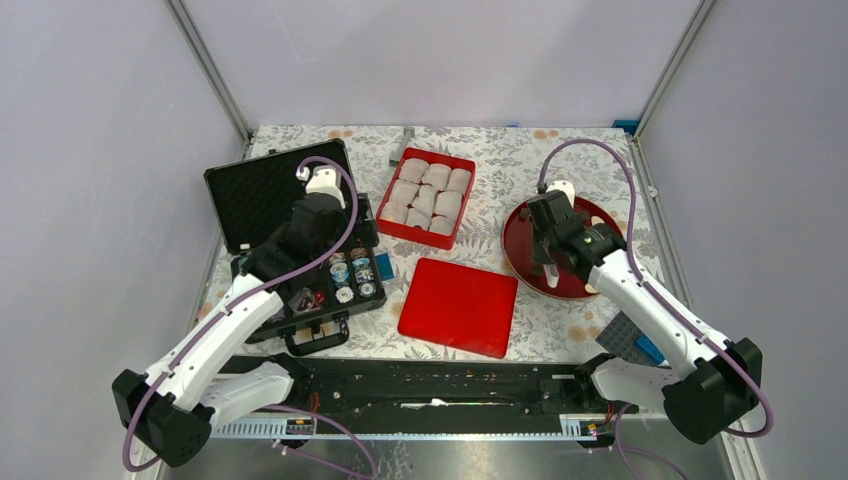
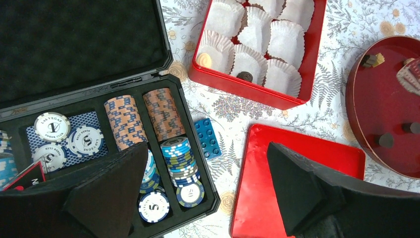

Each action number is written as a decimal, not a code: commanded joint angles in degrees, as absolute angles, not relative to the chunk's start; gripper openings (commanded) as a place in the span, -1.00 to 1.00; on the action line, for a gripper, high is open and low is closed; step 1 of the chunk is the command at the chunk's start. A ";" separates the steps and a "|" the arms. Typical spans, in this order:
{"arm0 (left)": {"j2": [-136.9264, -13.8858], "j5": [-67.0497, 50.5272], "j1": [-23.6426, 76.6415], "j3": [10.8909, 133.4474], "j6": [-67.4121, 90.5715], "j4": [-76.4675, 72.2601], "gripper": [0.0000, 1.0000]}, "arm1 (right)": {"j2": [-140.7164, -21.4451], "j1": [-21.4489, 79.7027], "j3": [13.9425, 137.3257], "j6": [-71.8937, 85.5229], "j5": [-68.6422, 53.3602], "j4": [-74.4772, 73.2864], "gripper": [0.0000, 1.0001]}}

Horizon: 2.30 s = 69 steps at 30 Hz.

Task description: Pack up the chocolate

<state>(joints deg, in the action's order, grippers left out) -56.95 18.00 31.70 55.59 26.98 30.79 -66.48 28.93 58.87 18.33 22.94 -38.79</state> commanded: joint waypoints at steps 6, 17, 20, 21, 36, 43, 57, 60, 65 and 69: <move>-57.94 15.83 31.33 54.84 27.41 27.51 0.97 | -69.93 28.96 56.82 19.62 20.03 -34.60 -0.10; -57.46 16.64 31.35 54.41 26.81 27.69 0.98 | -75.83 29.00 56.99 16.82 20.61 -30.17 -0.10; -57.82 16.48 31.37 54.49 26.89 27.69 0.97 | -77.50 28.94 57.17 15.94 21.19 -29.24 -0.10; -57.79 16.44 31.38 54.49 26.89 27.69 0.98 | -78.22 28.92 57.26 15.69 21.26 -28.98 -0.10; -58.22 17.22 31.38 54.40 26.72 27.60 0.97 | -82.77 28.52 59.95 14.72 23.53 -28.12 -0.10; -59.01 17.16 31.37 54.95 26.31 27.33 0.97 | -84.87 28.38 60.75 13.55 24.70 -28.19 -0.10; -59.96 16.95 31.33 55.10 26.43 26.90 0.97 | -84.10 28.39 60.87 13.77 24.32 -29.09 -0.06; -59.88 17.03 31.35 55.02 26.46 26.89 0.97 | -84.64 28.34 61.00 13.73 24.60 -29.09 0.02; -60.11 16.87 31.37 54.93 26.54 26.89 0.98 | -84.81 28.31 62.14 13.58 24.26 -28.99 0.08; -60.07 16.53 31.37 54.85 26.87 26.64 0.97 | -85.57 28.19 62.60 12.52 24.91 -28.65 -0.04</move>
<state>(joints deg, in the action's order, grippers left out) -60.14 16.58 31.59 54.57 26.98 29.82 -84.97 28.62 59.86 13.72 23.33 -30.26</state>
